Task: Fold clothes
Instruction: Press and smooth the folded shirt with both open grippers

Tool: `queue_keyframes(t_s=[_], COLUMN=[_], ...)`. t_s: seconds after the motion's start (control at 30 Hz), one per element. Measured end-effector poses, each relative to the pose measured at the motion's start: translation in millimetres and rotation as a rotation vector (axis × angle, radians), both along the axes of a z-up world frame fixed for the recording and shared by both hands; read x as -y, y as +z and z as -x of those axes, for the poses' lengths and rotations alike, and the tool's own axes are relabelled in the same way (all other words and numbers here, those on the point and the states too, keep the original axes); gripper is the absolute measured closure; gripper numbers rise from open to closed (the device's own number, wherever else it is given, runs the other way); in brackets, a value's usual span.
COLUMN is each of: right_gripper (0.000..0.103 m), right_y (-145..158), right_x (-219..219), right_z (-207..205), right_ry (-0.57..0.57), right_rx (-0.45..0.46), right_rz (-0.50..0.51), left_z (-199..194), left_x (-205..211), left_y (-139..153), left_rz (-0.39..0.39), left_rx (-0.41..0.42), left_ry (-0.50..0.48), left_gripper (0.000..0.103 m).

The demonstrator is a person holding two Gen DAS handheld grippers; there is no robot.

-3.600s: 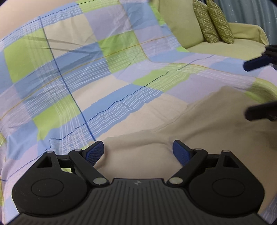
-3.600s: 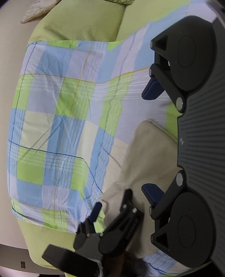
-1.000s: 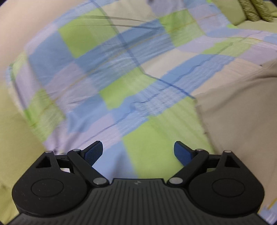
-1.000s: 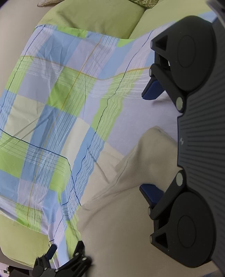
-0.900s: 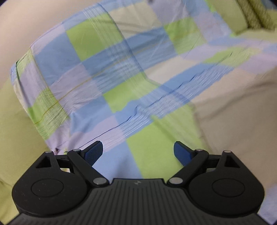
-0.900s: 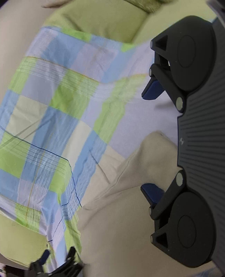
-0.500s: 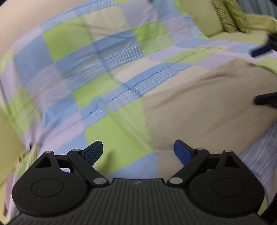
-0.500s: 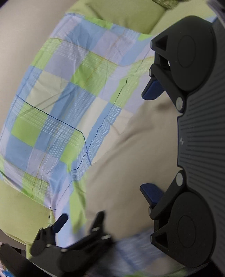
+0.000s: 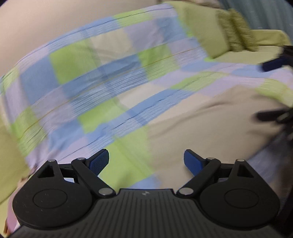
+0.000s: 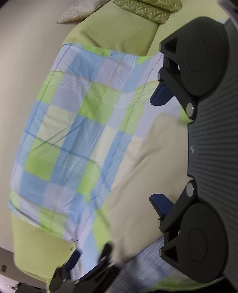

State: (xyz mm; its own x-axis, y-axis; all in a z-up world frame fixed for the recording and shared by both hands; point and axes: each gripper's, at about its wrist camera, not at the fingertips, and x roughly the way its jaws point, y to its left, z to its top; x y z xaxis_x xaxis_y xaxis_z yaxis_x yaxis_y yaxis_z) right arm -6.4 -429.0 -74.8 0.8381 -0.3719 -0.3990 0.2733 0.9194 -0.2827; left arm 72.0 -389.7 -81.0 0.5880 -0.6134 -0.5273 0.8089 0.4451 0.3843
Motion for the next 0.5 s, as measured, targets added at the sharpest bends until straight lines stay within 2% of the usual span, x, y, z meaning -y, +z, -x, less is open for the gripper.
queue_keyframes(t_s=[0.1, 0.17, 0.27, 0.37, 0.5], right_gripper=[0.002, 0.002, 0.001, 0.001, 0.001], right_y=[-13, -24, -18, -16, -23], right_x=[-6, -2, 13, 25, 35], right_z=[-6, -4, 17, 33, 51], right_ry=[-0.003, -0.037, -0.155, -0.23, -0.267], right_rx=[-0.012, -0.033, -0.018, -0.048, -0.072], right_rz=[0.003, 0.002, -0.035, -0.031, -0.025], left_z=[6, 3, -6, -8, -2], left_x=[7, 4, -1, -1, -1], left_y=[-18, -22, -21, -21, -20], left_rz=[-0.057, -0.046, -0.031, -0.04, -0.054], left_rx=[0.01, -0.015, -0.06, -0.06, -0.037], left_ry=[-0.039, -0.034, -0.036, -0.042, -0.026], left_gripper=[0.012, 0.012, 0.012, 0.012, 0.012])
